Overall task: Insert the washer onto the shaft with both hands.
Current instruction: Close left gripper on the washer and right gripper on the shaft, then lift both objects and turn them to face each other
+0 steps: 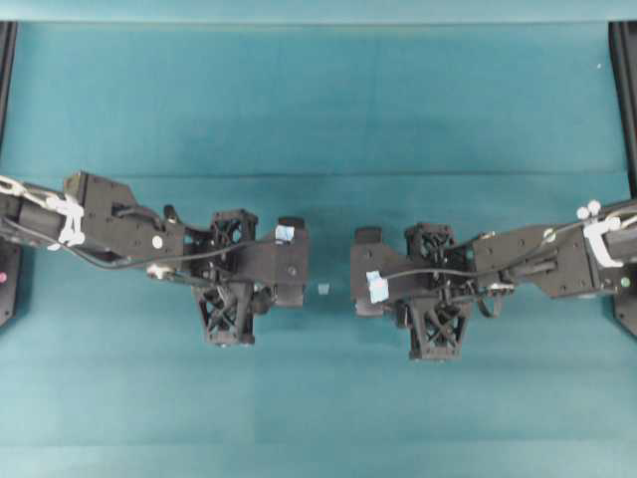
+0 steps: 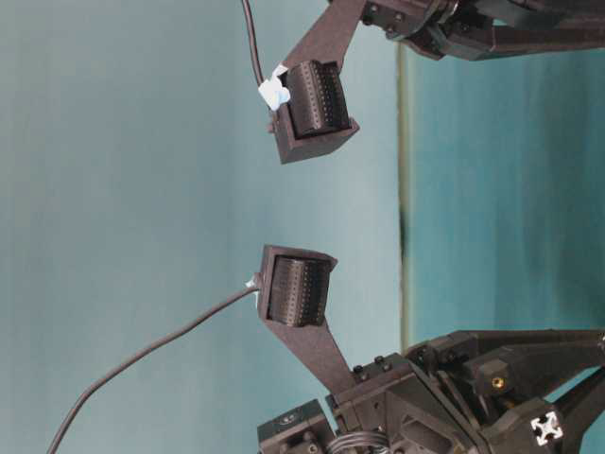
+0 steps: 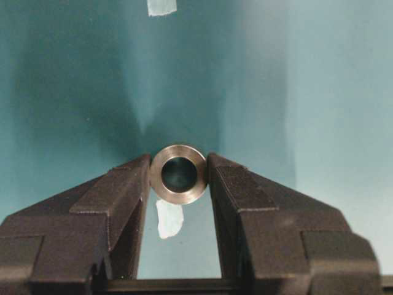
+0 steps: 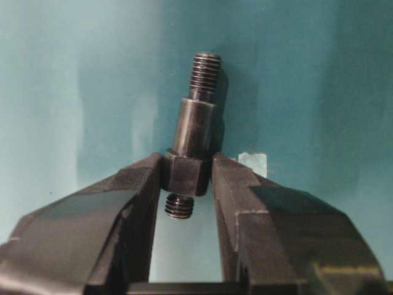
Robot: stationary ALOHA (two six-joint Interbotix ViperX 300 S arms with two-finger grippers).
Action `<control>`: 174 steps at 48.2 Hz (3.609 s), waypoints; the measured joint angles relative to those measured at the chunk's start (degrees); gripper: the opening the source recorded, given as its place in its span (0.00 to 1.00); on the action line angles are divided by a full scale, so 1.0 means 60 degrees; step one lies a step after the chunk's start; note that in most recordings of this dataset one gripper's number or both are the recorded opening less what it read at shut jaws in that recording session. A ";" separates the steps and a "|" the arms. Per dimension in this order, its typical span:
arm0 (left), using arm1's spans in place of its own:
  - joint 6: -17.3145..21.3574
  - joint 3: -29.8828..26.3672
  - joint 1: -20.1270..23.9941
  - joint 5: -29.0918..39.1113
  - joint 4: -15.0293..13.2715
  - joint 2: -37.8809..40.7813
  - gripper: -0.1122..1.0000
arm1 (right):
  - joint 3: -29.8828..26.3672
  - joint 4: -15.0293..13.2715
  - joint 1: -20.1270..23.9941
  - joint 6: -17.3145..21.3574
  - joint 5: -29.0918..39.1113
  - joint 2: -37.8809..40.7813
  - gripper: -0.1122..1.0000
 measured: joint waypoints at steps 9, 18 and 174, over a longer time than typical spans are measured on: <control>-0.0015 0.0000 0.0000 0.0000 0.0000 -0.0015 0.43 | 0.0000 0.0000 -0.0044 0.0015 0.0000 0.0015 0.11; 0.0000 0.0000 -0.0015 0.0000 0.0000 -0.0015 0.43 | -0.0015 0.0000 -0.0103 0.0000 0.0015 0.0015 0.11; -0.1582 0.2637 0.0073 -0.8218 0.0029 -0.1538 0.43 | 0.3647 0.0337 -0.0161 0.1523 -0.9448 -0.1421 0.10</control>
